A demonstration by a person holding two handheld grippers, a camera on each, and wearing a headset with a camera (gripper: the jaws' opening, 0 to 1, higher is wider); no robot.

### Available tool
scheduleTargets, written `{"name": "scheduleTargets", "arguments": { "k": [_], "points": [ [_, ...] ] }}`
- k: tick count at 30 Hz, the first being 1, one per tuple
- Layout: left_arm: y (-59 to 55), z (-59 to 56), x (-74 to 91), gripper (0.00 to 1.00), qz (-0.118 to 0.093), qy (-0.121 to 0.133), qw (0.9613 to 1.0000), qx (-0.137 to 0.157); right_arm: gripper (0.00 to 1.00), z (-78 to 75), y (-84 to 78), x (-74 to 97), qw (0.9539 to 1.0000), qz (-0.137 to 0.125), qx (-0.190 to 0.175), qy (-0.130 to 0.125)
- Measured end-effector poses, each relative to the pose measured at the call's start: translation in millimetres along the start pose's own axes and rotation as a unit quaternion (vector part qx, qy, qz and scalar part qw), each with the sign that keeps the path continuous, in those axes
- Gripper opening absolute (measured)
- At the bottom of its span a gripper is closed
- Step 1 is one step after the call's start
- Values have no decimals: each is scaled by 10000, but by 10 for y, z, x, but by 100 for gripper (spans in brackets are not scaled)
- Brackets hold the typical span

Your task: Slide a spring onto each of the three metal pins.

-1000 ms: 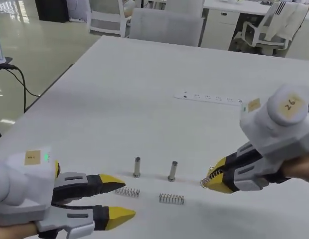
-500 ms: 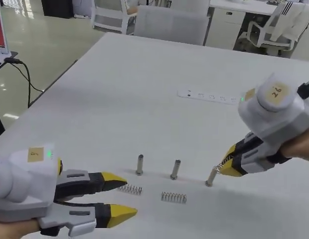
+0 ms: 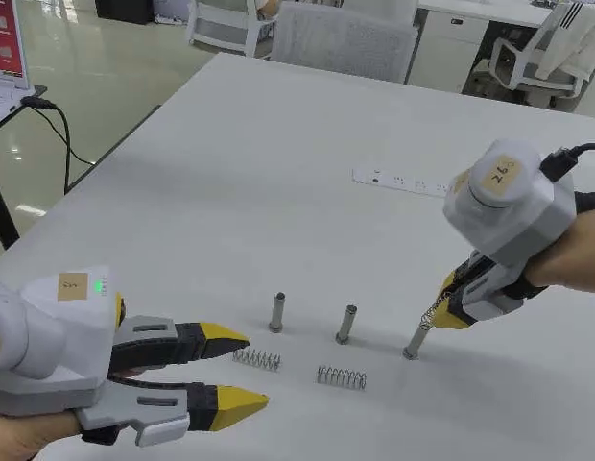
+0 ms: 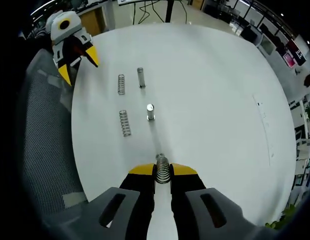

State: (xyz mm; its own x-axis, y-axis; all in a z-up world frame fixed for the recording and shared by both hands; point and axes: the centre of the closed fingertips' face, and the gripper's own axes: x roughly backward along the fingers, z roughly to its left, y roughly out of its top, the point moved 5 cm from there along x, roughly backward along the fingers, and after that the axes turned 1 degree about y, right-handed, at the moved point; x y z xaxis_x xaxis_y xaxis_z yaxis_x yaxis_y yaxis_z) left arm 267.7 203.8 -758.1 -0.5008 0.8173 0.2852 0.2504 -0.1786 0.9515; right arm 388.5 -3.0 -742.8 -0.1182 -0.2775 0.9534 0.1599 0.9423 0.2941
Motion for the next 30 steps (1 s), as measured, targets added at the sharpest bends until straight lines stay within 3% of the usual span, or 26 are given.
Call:
{"name": "scheduleTargets", "arguments": {
  "k": [11, 30],
  "points": [
    [-18, 12, -4, 32, -12, 16, 10000, 55, 8, -4, -10, -56, 9998, 151, 30, 81],
    [-14, 41, 9, 35, -38, 55, 10000, 64, 8, -68, -45, -354, 9981, 536, 21, 313]
  ]
}}
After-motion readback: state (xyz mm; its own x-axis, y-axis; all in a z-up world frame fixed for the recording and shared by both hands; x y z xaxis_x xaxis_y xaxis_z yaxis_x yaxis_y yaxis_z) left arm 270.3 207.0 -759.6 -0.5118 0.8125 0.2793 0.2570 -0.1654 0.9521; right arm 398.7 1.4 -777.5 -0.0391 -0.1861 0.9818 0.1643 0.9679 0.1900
